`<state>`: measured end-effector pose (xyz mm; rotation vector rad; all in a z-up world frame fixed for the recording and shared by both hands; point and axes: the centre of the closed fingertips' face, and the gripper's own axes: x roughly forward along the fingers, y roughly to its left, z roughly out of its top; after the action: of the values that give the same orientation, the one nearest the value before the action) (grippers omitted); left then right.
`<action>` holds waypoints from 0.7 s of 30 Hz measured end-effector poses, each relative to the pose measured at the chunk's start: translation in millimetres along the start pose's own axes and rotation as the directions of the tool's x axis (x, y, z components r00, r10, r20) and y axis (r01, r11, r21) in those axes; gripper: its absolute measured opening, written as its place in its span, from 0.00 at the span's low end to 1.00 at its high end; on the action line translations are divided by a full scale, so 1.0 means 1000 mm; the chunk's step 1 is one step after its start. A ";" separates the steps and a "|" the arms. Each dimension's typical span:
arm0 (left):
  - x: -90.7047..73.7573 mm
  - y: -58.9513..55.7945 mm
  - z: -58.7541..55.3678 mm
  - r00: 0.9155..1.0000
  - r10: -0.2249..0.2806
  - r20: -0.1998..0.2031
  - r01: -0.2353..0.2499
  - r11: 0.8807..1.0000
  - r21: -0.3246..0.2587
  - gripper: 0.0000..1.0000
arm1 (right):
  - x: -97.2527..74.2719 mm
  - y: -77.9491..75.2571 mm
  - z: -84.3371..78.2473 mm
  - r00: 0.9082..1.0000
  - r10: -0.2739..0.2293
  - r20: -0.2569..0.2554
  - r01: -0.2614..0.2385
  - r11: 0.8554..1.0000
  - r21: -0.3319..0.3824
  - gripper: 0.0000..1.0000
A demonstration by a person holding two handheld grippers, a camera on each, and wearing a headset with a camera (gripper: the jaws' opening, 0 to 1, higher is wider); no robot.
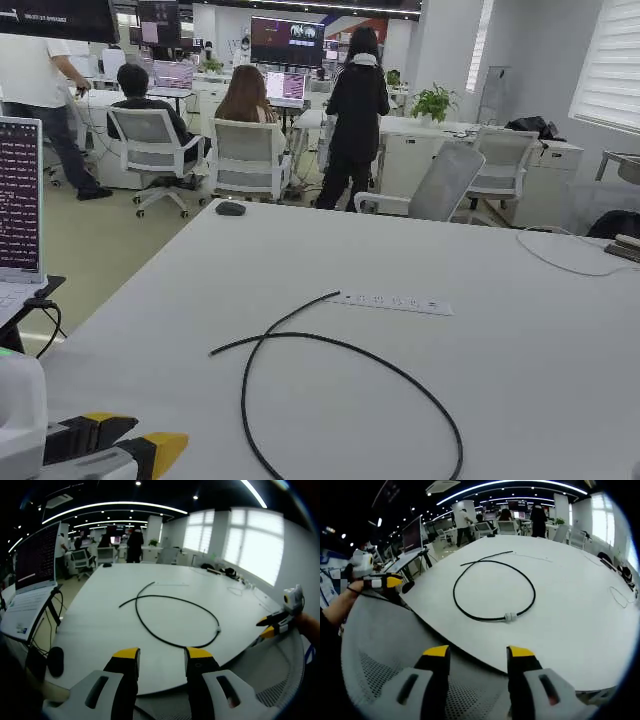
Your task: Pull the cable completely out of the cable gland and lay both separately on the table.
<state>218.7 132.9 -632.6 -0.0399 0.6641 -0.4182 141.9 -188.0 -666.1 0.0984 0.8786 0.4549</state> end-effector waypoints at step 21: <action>0.001 -0.001 -0.003 1.000 -0.012 -0.019 0.012 1.000 0.006 0.55 | 0.000 0.000 0.002 1.000 -0.004 0.011 0.004 1.000 0.003 0.42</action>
<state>216.9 131.5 -635.7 -0.0341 0.6820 -0.4326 143.4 -188.0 -665.3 0.1019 0.8680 0.4490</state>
